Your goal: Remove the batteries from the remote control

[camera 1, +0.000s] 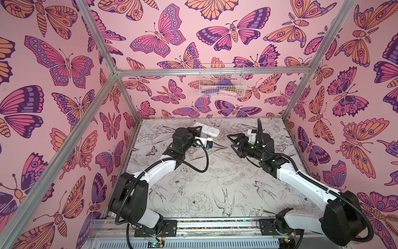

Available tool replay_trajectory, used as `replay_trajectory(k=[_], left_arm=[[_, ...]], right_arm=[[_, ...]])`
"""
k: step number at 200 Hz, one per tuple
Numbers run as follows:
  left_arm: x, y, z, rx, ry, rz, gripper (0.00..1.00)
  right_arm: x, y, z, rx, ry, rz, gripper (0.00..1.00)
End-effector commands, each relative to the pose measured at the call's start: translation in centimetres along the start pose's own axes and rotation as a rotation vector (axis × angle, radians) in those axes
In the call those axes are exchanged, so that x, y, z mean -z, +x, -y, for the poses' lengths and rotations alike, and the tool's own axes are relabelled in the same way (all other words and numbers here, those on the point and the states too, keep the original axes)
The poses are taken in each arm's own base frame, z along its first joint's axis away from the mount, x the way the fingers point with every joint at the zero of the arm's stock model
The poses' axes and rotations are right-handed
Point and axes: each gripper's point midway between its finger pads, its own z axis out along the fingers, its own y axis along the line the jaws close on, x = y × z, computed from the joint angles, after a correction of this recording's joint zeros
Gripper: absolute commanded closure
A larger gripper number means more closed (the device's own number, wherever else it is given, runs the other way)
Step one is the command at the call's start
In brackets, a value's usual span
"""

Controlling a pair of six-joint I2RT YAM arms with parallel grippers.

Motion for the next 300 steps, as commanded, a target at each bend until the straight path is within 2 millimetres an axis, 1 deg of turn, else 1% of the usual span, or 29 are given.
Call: replay_trajectory(k=[1,24,44,54,82,95,103,105,107,122,155,172,197,209,214,223,240,259,268,285,289,300], left_arm=[[0.5,-1.4,-3.4,-0.175,-0.209,0.028,1.00],[-0.1,-1.4,-3.4,-0.208,-0.258,0.007,1.00],[-0.5,-1.2,-3.3,-0.203,-0.266,-0.004,1.00],[-0.4,-1.5,-3.2,-0.207,-0.271,0.003,1.00],[0.2,-3.0,-3.2,-0.198,-0.282,0.034,1.00],[0.2,-3.5,-2.7,-0.192,-0.273,0.044,1.00],[0.0,-3.7,-2.3,-0.192,-0.264,0.044,1.00],[0.0,-3.7,-2.2,-0.193,-0.263,0.043,1.00],[0.0,-3.7,-2.2,-0.192,-0.262,0.042,1.00],[-0.3,-3.8,-1.8,-0.191,-0.257,0.032,1.00],[-0.6,-3.0,-2.1,-0.162,-0.252,-0.013,1.00],[-0.5,-2.9,-1.9,-0.157,-0.241,-0.018,0.97],[-0.6,-3.0,-1.2,-0.157,-0.225,-0.009,0.92],[-0.6,-3.0,-1.2,-0.155,-0.225,-0.011,0.89],[-0.6,-3.0,-1.2,-0.154,-0.225,-0.012,0.85],[-0.6,-2.9,-1.3,-0.151,-0.227,-0.013,0.76],[-0.6,-2.9,-1.2,-0.144,-0.224,-0.015,0.53],[-0.7,-2.7,-0.9,-0.146,-0.215,-0.025,0.25],[-0.7,-2.6,-1.0,-0.145,-0.214,-0.034,0.16],[-0.5,-2.1,-1.1,-0.132,-0.208,-0.062,0.01],[-0.4,-1.8,-1.2,-0.127,-0.206,-0.074,0.00],[0.0,-1.2,-0.6,-0.110,-0.173,-0.107,0.00]], right_arm=[[-0.7,-0.7,-4.1,-0.060,-0.135,-0.013,0.18],[-2.4,-0.8,-4.9,-0.129,-0.198,-0.050,0.18],[-3.9,-0.6,-5.0,-0.148,-0.209,-0.090,0.19],[-4.5,-0.4,-4.9,-0.156,-0.205,-0.104,0.19],[-5.3,-0.8,-5.7,-0.154,-0.250,-0.102,0.20],[-5.7,-0.7,-5.8,-0.139,-0.247,-0.101,0.21],[-5.7,-0.5,-6.2,-0.130,-0.257,-0.107,0.24],[-6.4,-0.4,-5.4,-0.137,-0.239,-0.112,0.25],[-6.6,-0.3,-5.2,-0.138,-0.234,-0.115,0.25],[-7.1,0.3,-5.3,-0.139,-0.246,-0.146,0.30],[-7.0,0.6,-4.8,-0.147,-0.265,-0.153,0.42],[-6.8,0.7,-4.6,-0.130,-0.263,-0.147,0.46],[-6.9,0.6,-4.4,-0.109,-0.265,-0.138,0.56],[-7.1,0.6,-4.2,-0.107,-0.262,-0.140,0.61],[-7.2,0.5,-4.1,-0.105,-0.263,-0.144,0.63],[-7.4,0.6,-3.9,-0.107,-0.263,-0.155,0.65],[-7.7,0.5,-3.7,-0.114,-0.272,-0.159,0.68],[-7.8,0.1,-3.4,-0.120,-0.276,-0.152,0.69],[-7.7,-0.2,-3.2,-0.126,-0.277,-0.145,0.69],[-7.1,-1.3,-3.2,-0.132,-0.291,-0.124,0.70],[-6.9,-1.6,-3.2,-0.132,-0.294,-0.118,0.69],[-6.2,-2.7,-3.2,-0.129,-0.303,-0.097,0.69]])
